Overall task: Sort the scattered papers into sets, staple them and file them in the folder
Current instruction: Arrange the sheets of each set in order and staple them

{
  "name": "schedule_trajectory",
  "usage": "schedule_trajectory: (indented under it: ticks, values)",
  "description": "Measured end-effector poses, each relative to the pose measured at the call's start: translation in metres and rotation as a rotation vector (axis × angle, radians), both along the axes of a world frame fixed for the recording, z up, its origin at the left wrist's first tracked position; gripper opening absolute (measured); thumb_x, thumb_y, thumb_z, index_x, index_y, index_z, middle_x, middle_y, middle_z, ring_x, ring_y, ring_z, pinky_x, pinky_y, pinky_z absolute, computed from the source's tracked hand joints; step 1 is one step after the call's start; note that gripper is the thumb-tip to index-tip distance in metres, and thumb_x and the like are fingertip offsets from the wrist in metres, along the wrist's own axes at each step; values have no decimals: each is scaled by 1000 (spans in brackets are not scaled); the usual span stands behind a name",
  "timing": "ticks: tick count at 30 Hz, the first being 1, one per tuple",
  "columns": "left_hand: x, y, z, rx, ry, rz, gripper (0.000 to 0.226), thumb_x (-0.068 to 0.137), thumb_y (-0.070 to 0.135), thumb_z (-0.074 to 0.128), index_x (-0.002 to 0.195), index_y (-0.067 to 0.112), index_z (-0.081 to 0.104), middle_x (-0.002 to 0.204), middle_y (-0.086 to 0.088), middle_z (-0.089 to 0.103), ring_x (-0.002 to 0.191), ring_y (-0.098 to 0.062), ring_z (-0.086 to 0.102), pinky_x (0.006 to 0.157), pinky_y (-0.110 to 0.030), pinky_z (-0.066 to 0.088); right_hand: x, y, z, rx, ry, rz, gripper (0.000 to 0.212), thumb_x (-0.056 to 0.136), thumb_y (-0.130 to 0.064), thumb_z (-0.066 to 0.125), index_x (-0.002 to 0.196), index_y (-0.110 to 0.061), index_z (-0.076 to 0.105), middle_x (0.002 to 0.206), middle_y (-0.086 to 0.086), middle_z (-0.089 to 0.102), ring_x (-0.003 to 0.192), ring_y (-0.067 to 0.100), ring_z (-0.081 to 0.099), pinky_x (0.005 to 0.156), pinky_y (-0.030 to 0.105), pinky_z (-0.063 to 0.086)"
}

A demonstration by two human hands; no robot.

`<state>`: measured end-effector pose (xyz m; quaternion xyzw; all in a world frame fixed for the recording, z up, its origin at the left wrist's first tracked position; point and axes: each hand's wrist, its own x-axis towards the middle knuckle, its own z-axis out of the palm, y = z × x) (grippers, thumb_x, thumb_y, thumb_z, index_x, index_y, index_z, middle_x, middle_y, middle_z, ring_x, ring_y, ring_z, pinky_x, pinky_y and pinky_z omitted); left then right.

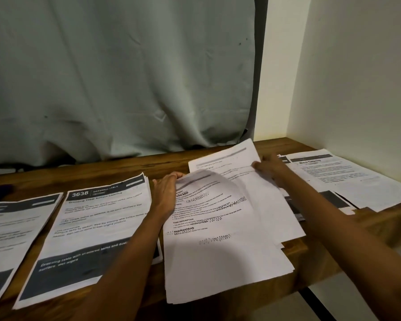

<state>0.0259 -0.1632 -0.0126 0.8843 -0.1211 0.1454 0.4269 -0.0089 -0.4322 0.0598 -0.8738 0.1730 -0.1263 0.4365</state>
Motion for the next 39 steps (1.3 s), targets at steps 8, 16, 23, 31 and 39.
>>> schedule_trajectory:
  ticks: [8, 16, 23, 31, 39]
  values:
    - [1, -1, 1, -138, 87, -46, 16, 94, 43, 44, 101, 37, 57, 123, 6, 57, 129, -27, 37, 113, -55, 22, -7, 40, -31, 150, 62, 100, 24, 101, -21, 43, 113, -6, 57, 118, 16, 61, 78, 17, 58, 58, 26, 41]
    - [2, 0, -1, -104, 62, -39, 17, 89, 48, 52, 104, 39, 53, 129, 2, 53, 132, -30, 35, 111, -56, 26, -17, 57, -36, 211, 62, 354, 72, 91, -68, 14, 144, -25, 38, 150, 4, 39, 133, 29, 41, 104, 42, 34]
    - [5, -1, -3, -91, 55, -55, 26, 85, 52, 49, 105, 36, 54, 126, 3, 55, 130, -29, 37, 112, -56, 25, -17, 55, -42, 184, 39, 470, 70, 83, -67, 33, 143, -31, 32, 142, -4, 46, 124, 22, 49, 98, 39, 42]
    - [6, -5, -3, -3, 41, -55, 30, 95, 37, 53, 124, 34, 50, 144, 3, 45, 140, -29, 25, 115, -57, 15, -4, 65, -53, 143, -197, 483, 39, 94, -25, 57, 131, -17, 50, 125, -8, 59, 104, 9, 59, 70, 13, 48]
    - [-3, -3, -2, -31, -196, -197, 76, 87, 34, 68, 148, 35, 23, 151, 12, 24, 141, -12, 5, 116, -47, -3, -4, 63, -66, -137, -383, 517, 10, 86, -18, 69, 82, -23, 62, 75, -8, 63, 67, 7, 56, 57, 22, 42]
